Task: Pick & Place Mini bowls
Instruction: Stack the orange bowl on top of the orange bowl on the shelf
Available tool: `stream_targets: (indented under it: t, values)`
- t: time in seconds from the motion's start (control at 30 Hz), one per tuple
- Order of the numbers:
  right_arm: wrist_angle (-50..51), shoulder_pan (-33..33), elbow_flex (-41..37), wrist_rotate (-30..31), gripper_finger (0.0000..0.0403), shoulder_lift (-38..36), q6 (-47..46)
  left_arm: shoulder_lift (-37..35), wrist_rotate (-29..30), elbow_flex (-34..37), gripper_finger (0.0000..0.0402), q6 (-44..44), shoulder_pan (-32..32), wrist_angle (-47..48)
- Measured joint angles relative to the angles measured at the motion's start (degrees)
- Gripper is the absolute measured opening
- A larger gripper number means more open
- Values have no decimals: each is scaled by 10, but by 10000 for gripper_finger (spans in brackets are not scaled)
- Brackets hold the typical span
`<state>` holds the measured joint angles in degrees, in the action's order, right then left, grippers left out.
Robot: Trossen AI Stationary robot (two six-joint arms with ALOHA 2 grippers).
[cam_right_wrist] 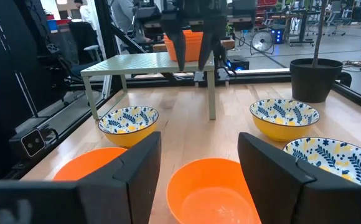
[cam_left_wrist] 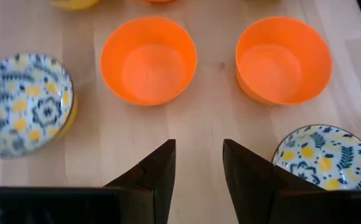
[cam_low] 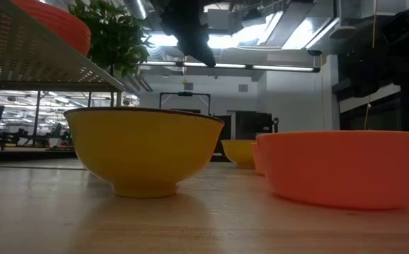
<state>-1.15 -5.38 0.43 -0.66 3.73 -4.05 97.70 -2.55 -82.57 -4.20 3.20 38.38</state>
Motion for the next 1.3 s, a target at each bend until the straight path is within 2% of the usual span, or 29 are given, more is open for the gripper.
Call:
stream_targets:
  t: [0.13, 0.4, 0.53, 1.03, 1.2, 1.3]
  values:
    - [0, 0, 0, 0, 213, 0, 0, 8, -6, -25, 127, -54, 7, 1]
    - [0, 0, 0, 0, 213, 0, 0, 15, -12, -40, 127, -220, 16, -4]
    - [0, 0, 0, 0, 213, 0, 0, 45, -32, -39, 127, -236, 14, -7]
    - [0, 0, 0, 0, 213, 0, 0, 129, -21, -38, 127, -336, -10, -22]
    - [0, 0, 0, 0, 213, 0, 0, 132, -22, -38, 127, -358, -22, -72]
    - [0, 0, 0, 0, 213, 0, 0, 132, -22, -38, 127, -399, -26, -92]
